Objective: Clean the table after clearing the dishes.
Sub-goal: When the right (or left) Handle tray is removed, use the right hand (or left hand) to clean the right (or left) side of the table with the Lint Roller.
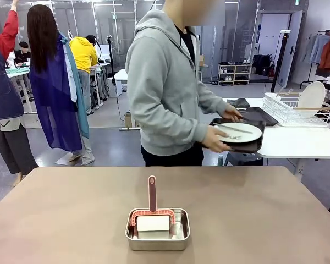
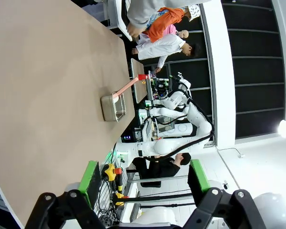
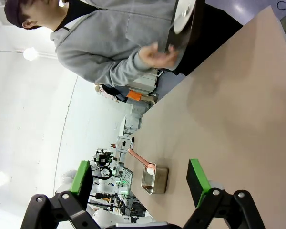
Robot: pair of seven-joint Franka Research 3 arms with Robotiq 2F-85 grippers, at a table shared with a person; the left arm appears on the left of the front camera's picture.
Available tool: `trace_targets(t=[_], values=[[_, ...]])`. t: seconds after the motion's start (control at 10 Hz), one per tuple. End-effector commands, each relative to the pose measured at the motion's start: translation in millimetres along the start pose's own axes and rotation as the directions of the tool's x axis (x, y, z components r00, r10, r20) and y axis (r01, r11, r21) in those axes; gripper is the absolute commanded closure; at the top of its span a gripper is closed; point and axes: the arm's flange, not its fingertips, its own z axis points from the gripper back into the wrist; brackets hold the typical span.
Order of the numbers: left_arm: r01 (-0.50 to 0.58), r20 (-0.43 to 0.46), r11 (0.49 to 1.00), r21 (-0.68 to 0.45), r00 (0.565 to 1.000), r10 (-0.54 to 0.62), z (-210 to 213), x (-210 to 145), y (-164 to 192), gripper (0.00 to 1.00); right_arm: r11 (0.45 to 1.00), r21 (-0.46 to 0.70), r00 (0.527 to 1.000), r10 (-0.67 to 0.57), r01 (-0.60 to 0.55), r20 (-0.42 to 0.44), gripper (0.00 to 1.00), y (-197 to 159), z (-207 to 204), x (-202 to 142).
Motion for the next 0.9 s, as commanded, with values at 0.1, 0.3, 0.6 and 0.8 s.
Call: trace_targets(t=[0.1,0.3,0.6,0.8], values=[[0.009,-0.003,1.000,0.008,1.000,-0.009,-1.0,-8.2,-1.6,0.07,0.980,-0.179,0.986,0.058,-0.086,-0.159,0.00,62.6,-66.0,50.8],[0.009,-0.003,1.000,0.008,1.000,-0.009,-1.0,-8.2,-1.6,0.07,0.924,-0.248,0.925,0.206,-0.292,-0.320,0.00,138.8,-172.6,91.0],[0.009,-0.003,1.000,0.008,1.000,-0.009,-1.0,-8.2,-1.6,0.07,0.784,-0.253,0.720,0.324,-0.567,-0.613,0.00,234.0,-316.3,104.7],[0.009,-0.003,1.000,0.008,1.000,-0.009,-1.0,-8.2,-1.6,0.07,0.640,-0.191,0.481,0.315,-0.745,-0.818,0.00,274.5,-408.9,78.4]])
